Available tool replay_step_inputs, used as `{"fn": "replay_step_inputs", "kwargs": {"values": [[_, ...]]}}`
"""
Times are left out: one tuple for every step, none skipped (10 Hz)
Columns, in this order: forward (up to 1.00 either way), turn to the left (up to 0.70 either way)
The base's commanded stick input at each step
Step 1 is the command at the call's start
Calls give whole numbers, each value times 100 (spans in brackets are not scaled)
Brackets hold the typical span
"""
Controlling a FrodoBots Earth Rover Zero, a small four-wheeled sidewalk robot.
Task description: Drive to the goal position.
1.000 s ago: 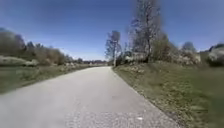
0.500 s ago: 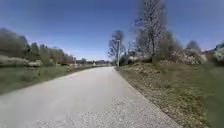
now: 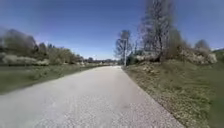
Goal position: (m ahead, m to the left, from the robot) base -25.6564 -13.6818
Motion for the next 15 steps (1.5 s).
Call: {"fn": "replay_step_inputs", "kwargs": {"values": [[0,70],[0,70],[0,70],[0,70],[0,70],[0,70],[0,70],[0,70],[0,70],[0,70],[0,70],[0,70],[0,70],[0,70],[0,70]]}}
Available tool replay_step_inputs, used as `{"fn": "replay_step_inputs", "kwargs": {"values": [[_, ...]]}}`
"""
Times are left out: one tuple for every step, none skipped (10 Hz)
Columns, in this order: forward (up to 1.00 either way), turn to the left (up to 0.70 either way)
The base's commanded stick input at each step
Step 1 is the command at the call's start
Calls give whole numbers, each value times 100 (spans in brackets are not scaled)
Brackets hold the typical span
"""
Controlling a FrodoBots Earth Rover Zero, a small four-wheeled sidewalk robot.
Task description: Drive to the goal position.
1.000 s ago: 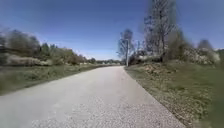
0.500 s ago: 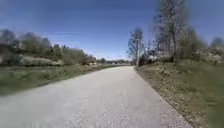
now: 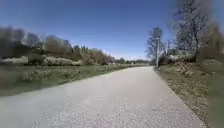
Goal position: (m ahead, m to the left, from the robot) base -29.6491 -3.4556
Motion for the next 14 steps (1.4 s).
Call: {"fn": "replay_step_inputs", "kwargs": {"values": [[0,70],[0,70],[0,70],[0,70],[0,70],[0,70],[0,70],[0,70],[0,70],[0,70],[0,70],[0,70],[0,70],[0,70]]}}
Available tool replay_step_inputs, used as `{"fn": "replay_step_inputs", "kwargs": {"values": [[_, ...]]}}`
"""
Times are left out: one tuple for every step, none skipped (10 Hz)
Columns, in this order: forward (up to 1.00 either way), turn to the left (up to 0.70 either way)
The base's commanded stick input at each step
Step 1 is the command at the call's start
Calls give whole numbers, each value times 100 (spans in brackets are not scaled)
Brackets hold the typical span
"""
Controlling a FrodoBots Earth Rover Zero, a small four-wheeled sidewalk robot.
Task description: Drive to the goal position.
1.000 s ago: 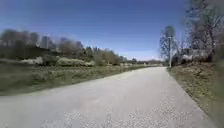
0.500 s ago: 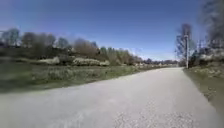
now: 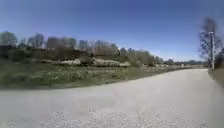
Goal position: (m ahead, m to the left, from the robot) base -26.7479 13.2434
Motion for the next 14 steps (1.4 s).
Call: {"fn": "replay_step_inputs", "kwargs": {"values": [[0,70],[0,70],[0,70],[0,70],[0,70],[0,70],[0,70],[0,70],[0,70],[0,70],[0,70],[0,70],[0,70],[0,70]]}}
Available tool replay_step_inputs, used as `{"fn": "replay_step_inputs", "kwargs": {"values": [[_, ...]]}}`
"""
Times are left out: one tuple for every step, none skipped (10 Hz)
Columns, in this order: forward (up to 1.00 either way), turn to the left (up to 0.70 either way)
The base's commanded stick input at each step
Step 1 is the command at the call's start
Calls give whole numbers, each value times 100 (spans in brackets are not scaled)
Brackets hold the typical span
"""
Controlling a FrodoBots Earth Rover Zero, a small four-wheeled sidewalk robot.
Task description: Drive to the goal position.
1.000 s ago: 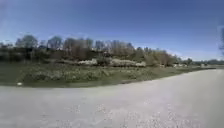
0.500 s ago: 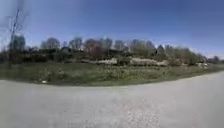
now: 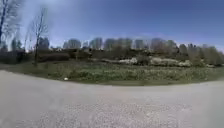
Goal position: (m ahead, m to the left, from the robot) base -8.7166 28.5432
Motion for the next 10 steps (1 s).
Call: {"fn": "replay_step_inputs", "kwargs": {"values": [[0,70],[0,70],[0,70],[0,70],[0,70],[0,70],[70,14],[70,14],[70,14],[70,14]]}}
